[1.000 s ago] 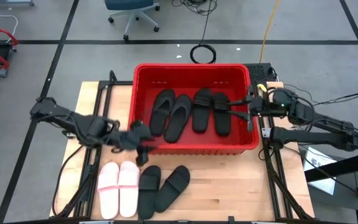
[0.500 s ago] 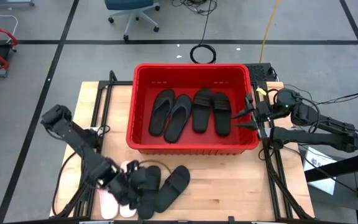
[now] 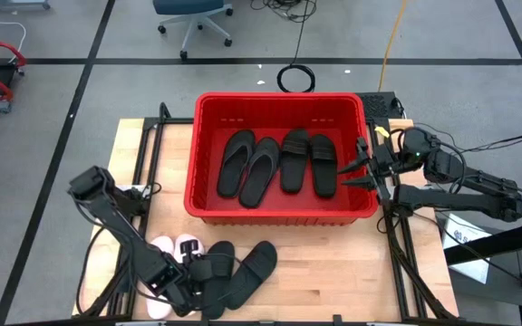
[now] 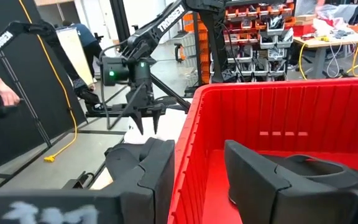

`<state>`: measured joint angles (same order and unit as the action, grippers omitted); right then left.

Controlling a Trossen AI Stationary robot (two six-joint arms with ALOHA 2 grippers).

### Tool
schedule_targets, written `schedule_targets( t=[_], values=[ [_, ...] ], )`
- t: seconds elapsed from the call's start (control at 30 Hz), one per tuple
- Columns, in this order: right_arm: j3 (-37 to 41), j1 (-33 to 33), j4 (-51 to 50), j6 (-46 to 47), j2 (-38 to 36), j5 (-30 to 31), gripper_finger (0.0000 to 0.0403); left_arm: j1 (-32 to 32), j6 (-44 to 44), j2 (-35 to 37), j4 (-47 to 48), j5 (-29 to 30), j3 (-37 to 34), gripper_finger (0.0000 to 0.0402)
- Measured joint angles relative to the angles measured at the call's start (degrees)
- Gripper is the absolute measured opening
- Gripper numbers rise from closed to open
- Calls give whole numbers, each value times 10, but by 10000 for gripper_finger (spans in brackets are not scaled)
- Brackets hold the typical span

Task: Pick and place slides into bin
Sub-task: Put the black slide into the red bin

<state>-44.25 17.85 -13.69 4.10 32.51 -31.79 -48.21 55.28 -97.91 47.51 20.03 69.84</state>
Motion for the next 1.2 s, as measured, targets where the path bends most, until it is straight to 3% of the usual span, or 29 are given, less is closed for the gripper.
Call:
schedule_targets(
  t=[0.5,1.2],
  values=[
    [0,0,1,12,0,0,130,4,-24,-39,-45,8,0,172],
    [0,0,0,12,0,0,130,20,-35,-43,67,120,0,172]
  ],
)
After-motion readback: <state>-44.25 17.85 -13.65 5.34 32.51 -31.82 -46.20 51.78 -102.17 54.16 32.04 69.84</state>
